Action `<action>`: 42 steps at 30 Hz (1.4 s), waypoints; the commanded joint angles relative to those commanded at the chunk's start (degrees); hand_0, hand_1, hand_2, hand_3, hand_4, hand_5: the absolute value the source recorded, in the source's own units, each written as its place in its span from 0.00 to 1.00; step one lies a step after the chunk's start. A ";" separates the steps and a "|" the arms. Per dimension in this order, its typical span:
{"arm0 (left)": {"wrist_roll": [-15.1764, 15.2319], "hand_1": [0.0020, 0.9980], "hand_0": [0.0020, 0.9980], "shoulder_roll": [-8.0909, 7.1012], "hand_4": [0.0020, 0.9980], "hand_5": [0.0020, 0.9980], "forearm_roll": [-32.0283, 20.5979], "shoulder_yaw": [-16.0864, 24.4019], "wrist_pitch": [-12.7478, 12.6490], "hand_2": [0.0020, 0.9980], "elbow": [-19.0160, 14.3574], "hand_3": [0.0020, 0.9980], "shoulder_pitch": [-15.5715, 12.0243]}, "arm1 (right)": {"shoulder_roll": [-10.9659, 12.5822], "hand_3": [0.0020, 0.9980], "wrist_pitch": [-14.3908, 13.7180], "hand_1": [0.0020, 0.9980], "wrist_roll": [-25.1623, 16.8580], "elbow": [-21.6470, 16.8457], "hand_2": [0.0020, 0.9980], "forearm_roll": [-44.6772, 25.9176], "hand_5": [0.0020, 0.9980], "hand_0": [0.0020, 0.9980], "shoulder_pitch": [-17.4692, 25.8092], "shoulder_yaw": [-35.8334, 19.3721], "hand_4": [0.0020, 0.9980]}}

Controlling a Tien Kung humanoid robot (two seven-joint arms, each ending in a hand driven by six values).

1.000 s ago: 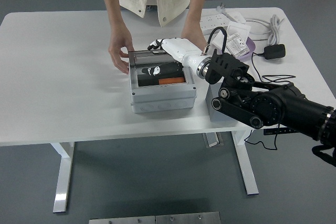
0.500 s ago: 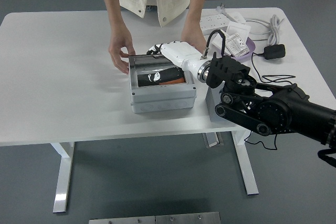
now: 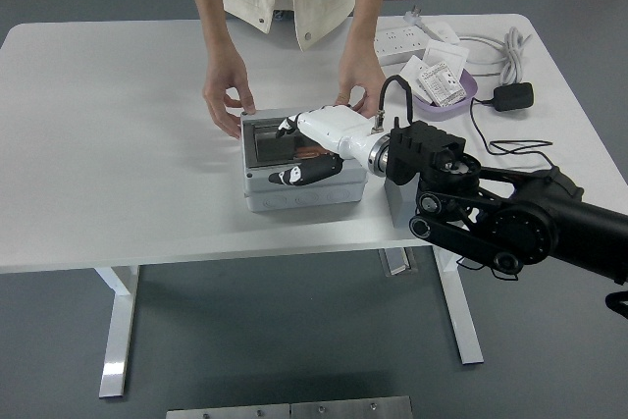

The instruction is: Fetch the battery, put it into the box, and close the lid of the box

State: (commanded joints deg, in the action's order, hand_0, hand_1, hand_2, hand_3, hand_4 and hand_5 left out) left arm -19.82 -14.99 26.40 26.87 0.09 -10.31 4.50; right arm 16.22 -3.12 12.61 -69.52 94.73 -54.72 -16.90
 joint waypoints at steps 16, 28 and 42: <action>-0.45 0.59 0.57 0.47 0.52 0.00 -0.16 0.51 0.32 0.50 0.00 0.56 -0.62 | 4.95 0.81 6.44 0.79 -1.89 -14.12 0.81 7.00 0.72 0.86 14.62 -22.93 0.90; -0.44 0.59 0.57 1.27 0.52 0.00 -1.02 0.29 0.38 0.50 0.00 0.56 -1.43 | 4.63 0.73 -8.62 0.72 -17.99 -20.50 0.74 -10.89 0.73 0.80 30.71 -41.29 0.91; -0.33 0.59 0.57 1.75 0.52 0.00 -1.26 0.50 0.32 0.50 0.00 0.56 -1.68 | -0.55 0.67 -13.61 0.63 -30.68 -16.46 0.66 -40.70 0.77 0.69 40.16 -49.94 0.93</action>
State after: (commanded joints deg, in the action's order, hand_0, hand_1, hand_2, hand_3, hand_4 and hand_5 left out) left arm -20.16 -13.24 25.14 27.38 0.41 -10.31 2.81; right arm 15.67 -16.73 -18.07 -85.98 54.03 -14.56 -66.84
